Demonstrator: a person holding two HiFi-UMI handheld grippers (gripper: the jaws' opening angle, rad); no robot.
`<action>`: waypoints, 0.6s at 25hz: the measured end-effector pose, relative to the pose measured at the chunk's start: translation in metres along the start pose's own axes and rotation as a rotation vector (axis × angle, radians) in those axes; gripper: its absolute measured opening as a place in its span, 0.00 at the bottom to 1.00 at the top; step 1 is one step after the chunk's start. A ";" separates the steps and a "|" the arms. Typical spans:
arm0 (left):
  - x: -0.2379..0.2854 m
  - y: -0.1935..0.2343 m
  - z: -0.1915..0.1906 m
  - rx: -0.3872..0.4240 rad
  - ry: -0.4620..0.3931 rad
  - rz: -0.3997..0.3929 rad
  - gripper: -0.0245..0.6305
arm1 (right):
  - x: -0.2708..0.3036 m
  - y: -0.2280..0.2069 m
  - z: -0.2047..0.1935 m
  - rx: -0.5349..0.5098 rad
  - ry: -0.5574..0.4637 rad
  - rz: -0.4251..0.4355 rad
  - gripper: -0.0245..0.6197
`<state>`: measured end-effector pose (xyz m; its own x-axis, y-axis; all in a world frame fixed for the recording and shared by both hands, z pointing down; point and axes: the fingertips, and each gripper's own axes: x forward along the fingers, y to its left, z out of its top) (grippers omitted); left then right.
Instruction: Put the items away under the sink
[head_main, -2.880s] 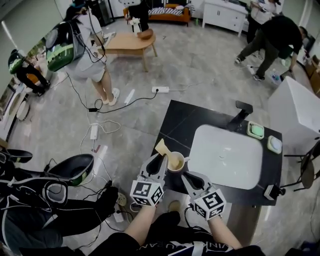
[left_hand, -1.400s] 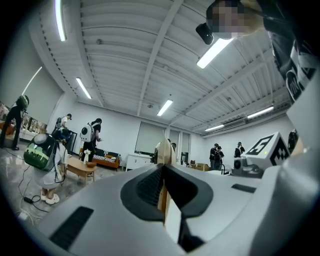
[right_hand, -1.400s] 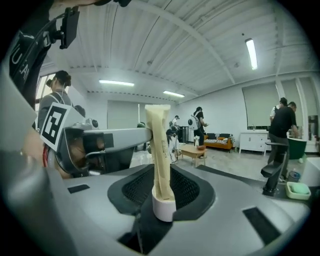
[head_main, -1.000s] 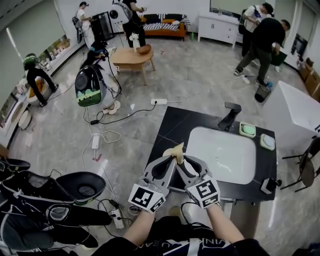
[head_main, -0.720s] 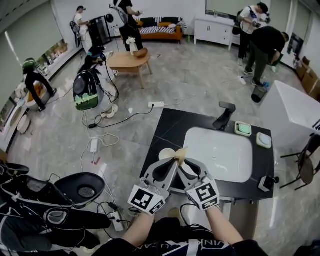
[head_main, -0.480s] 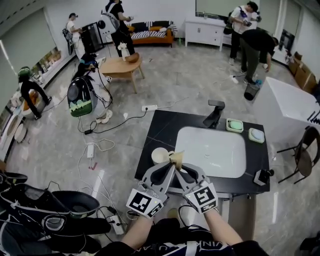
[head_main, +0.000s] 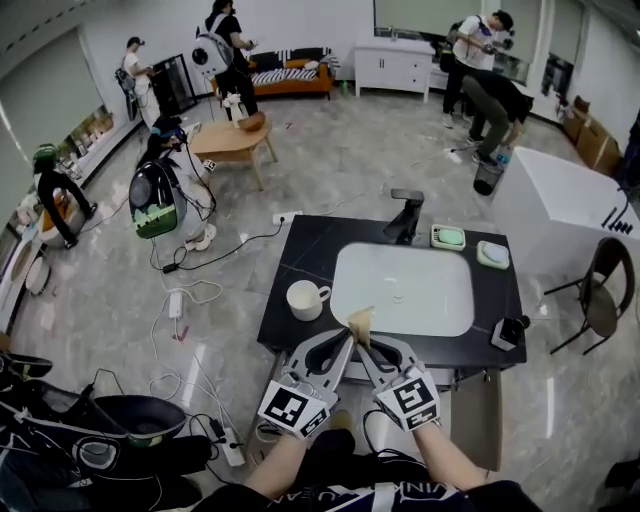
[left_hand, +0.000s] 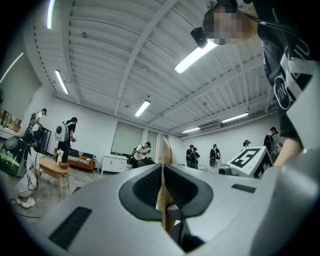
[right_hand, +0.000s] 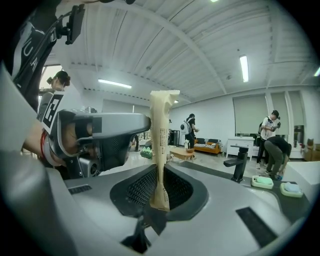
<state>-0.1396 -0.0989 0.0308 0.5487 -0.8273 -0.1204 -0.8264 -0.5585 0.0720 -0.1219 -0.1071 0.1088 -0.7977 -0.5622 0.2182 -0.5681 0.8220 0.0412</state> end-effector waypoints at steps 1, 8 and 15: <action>-0.001 -0.007 -0.001 -0.002 0.004 -0.004 0.06 | -0.008 0.001 -0.003 -0.001 0.006 -0.004 0.13; -0.007 -0.058 -0.015 -0.043 0.027 -0.043 0.06 | -0.065 0.006 -0.024 0.010 0.051 -0.050 0.12; -0.011 -0.102 -0.024 -0.086 0.020 -0.047 0.06 | -0.127 0.003 -0.049 0.050 0.079 -0.115 0.12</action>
<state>-0.0579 -0.0345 0.0483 0.5900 -0.8004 -0.1063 -0.7860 -0.5995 0.1512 -0.0125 -0.0290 0.1289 -0.7093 -0.6422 0.2906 -0.6661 0.7455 0.0217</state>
